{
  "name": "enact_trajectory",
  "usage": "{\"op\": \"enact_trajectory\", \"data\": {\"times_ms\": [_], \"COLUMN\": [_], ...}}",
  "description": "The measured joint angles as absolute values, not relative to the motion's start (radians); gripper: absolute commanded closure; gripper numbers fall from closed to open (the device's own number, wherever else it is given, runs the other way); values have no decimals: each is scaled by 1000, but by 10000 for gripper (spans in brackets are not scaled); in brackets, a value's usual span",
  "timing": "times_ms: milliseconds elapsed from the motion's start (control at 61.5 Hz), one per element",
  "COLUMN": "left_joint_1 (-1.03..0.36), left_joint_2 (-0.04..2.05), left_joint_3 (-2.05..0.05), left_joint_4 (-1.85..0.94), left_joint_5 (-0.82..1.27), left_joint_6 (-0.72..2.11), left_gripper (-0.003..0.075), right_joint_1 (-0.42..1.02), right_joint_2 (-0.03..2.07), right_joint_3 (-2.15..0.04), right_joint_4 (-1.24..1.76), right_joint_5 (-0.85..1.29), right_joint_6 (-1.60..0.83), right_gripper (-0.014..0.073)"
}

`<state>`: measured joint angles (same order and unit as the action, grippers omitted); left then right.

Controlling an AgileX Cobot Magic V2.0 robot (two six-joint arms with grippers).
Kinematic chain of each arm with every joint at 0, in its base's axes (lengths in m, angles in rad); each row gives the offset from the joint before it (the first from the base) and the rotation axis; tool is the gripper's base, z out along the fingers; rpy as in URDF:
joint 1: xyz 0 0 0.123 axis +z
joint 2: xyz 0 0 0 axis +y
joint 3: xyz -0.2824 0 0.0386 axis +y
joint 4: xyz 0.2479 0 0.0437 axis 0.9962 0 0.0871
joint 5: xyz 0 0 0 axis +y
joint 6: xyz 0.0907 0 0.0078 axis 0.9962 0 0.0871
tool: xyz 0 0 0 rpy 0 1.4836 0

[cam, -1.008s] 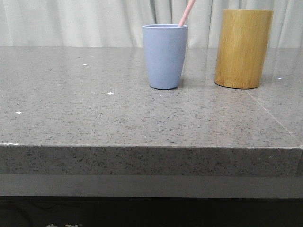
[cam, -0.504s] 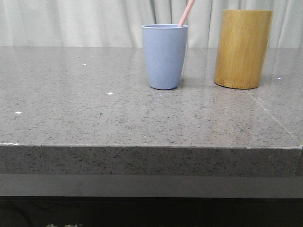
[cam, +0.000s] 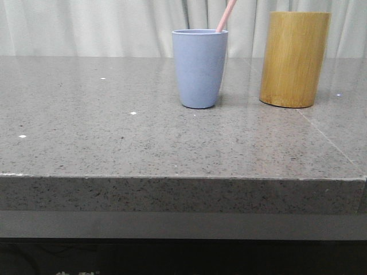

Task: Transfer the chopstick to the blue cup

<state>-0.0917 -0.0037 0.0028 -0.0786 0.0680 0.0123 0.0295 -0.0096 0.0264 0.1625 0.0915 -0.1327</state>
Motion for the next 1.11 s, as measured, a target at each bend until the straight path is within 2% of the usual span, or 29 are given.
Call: {"op": "enact_trajectory", "data": {"times_ms": [325, 585, 1105], "left_joint_1": [-92, -92, -92], "left_joint_2": [-4, -4, -4], "left_joint_3": [3, 3, 3], "left_joint_4": [-79, -79, -79], "left_joint_5": [68, 68, 68], "left_joint_6": [12, 12, 12], "left_gripper": [739, 739, 739], "right_joint_1": [29, 29, -17], "right_joint_2": [-10, -10, -10], "right_joint_3": [26, 26, 26], "right_joint_4": [172, 91, 81], "right_joint_5": [83, 79, 69], "right_joint_6": [-128, 26, 44], "right_gripper": [661, 661, 661]}}
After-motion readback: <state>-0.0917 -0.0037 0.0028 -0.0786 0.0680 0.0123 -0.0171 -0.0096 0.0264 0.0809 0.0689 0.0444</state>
